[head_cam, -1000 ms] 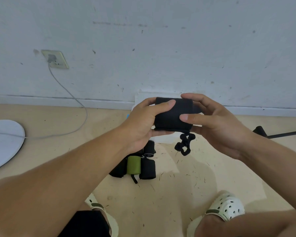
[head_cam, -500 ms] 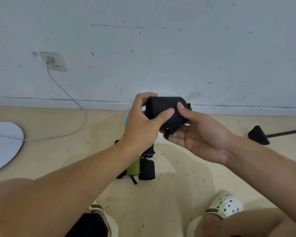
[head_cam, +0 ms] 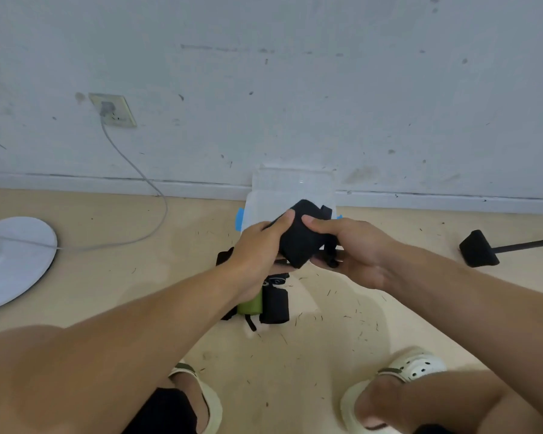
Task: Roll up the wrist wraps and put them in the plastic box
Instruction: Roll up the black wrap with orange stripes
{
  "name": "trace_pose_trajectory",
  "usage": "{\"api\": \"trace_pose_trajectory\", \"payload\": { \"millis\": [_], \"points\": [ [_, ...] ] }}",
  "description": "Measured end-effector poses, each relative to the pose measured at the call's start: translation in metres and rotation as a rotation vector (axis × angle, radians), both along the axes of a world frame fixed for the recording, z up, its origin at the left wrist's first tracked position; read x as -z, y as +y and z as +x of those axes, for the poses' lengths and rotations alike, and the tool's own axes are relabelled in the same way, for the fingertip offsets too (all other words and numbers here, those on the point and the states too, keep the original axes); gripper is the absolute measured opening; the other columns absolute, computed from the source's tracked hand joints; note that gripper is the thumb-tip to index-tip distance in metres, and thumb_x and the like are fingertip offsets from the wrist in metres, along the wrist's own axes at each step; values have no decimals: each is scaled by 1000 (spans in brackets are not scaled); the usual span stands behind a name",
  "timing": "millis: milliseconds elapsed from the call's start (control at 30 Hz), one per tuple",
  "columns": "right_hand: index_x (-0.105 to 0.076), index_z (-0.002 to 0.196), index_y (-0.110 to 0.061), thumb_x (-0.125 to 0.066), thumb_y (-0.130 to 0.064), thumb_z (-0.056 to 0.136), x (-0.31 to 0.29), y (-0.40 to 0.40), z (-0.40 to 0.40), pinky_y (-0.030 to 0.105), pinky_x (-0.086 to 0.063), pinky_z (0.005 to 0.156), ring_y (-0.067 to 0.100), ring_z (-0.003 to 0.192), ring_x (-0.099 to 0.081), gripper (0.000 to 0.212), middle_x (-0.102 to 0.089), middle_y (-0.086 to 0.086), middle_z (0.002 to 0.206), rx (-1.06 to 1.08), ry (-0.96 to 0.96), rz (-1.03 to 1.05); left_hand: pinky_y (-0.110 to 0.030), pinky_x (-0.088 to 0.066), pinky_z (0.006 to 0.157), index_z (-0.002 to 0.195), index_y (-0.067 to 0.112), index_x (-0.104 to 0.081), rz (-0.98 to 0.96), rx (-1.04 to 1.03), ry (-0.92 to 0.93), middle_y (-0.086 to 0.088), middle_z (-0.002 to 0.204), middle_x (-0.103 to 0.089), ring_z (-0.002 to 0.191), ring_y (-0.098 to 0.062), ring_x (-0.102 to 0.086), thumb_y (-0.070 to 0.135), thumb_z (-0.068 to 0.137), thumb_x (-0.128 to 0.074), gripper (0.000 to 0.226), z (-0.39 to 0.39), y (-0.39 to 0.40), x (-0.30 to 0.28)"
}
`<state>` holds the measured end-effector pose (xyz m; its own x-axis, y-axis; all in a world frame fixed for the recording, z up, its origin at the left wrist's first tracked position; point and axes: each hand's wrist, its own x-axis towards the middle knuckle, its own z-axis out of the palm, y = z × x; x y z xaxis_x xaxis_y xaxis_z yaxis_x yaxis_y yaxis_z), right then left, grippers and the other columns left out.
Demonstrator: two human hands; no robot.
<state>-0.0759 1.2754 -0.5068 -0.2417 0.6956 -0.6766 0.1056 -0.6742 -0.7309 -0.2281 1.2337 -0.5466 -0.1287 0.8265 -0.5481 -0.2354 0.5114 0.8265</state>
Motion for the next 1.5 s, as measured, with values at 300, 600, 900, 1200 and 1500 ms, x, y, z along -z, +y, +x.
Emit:
{"api": "trace_pose_trajectory", "payload": {
  "millis": [300,600,900,1200,1500],
  "points": [
    [-73,116,-9,-80,-20,89,3,-3,0,31,-62,86,23,119,-66,30,-73,9,117,59,161,-16,-42,-60,96,125,21,-70,-22,98,-143,-8,116,-78,99,-26,-77,60,92,-66,52,-9,-13,-8],
    [-72,124,-5,-78,-27,89,-4,-6,6,30,-60,95,21,111,-71,41,-73,12,126,37,313,-20,-31,-55,83,126,17,-67,79,134,-200,-1,108,-76,96,-15,-70,32,65,-87,66,-5,-22,-13],
    [-72,121,-9,-80,-32,88,16,-6,-5,36,-60,96,22,108,-74,41,-79,6,111,-78,163,-11,-18,-55,72,129,26,-57,135,181,379,9,117,-73,103,-5,-72,47,64,-97,79,-2,-17,11],
    [-71,117,-17,-76,-39,90,18,-5,-12,35,-60,75,25,97,-71,35,-74,6,110,-129,52,34,-33,-50,99,158,28,-22,294,462,840,4,142,-36,121,-16,-52,27,63,-98,121,-17,-10,-4],
    [-66,129,-11,-77,-27,90,18,4,0,51,-62,90,34,109,-72,44,-61,14,139,-214,115,-116,-40,-56,84,117,25,-46,320,502,970,12,111,-52,98,-10,-59,41,56,-98,81,-22,-14,-16]
  ]
}}
